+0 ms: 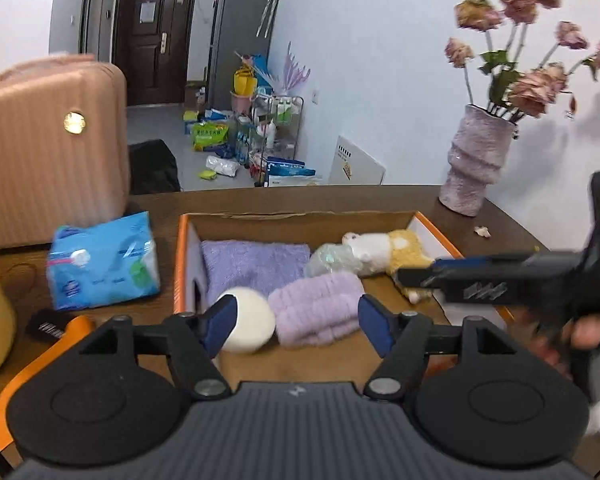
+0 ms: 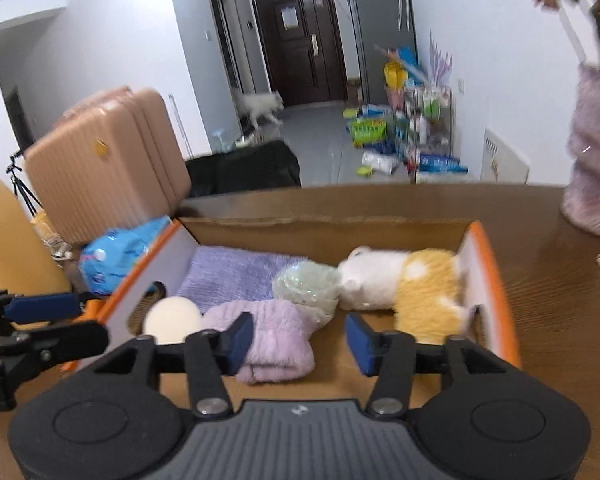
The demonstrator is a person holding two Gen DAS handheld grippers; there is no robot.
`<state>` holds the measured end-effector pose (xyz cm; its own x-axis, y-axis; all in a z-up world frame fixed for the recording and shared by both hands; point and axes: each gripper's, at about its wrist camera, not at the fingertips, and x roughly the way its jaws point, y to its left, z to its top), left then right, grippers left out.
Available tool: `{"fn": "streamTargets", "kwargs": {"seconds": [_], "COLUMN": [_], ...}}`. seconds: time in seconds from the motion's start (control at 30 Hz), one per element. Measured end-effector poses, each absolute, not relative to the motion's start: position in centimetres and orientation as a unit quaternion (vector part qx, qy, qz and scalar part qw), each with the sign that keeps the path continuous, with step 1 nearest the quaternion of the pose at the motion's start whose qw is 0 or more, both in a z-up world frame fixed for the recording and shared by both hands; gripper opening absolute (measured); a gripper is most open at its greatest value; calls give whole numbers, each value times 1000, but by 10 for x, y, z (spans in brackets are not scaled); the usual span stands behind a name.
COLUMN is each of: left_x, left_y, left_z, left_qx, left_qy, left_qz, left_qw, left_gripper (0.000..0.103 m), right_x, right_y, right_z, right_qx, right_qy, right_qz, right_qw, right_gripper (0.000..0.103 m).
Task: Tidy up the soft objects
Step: 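Reach the left tool to the brown-and-red scouring pad and grasp it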
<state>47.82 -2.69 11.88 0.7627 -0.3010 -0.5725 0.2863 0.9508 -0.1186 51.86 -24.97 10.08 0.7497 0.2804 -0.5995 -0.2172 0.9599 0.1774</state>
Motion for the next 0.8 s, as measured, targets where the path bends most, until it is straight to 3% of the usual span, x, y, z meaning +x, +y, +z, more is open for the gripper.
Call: {"fn": "streamTargets", "kwargs": {"seconds": [0.23, 0.43, 0.5, 0.53, 0.67, 0.8], "left_x": [355, 245, 214, 198, 144, 121], "left_y": [-8, 5, 3, 2, 1, 5], "left_z": [122, 115, 107, 102, 82, 67], "left_qx": [38, 13, 17, 19, -18, -36], "left_qy": [255, 204, 191, 183, 185, 213], "left_qz": [-120, -98, -79, -67, -59, -73], "left_qw": [959, 974, 978, 981, 981, 974], "left_gripper": [80, 92, 98, 101, 102, 102], "right_x": [392, 269, 232, 208, 142, 120], "right_y": [-282, -283, -277, -271, -251, -236], "right_z": [124, 102, 94, 87, 64, 35], "right_qx": [45, 71, 77, 78, 74, 70], "right_qy": [283, 243, 213, 193, 166, 206], "right_qz": [154, 182, 179, 182, 162, 156], "right_qw": [946, 950, 957, 961, 970, 963], "right_gripper": [66, 76, 92, 94, 99, 103]}}
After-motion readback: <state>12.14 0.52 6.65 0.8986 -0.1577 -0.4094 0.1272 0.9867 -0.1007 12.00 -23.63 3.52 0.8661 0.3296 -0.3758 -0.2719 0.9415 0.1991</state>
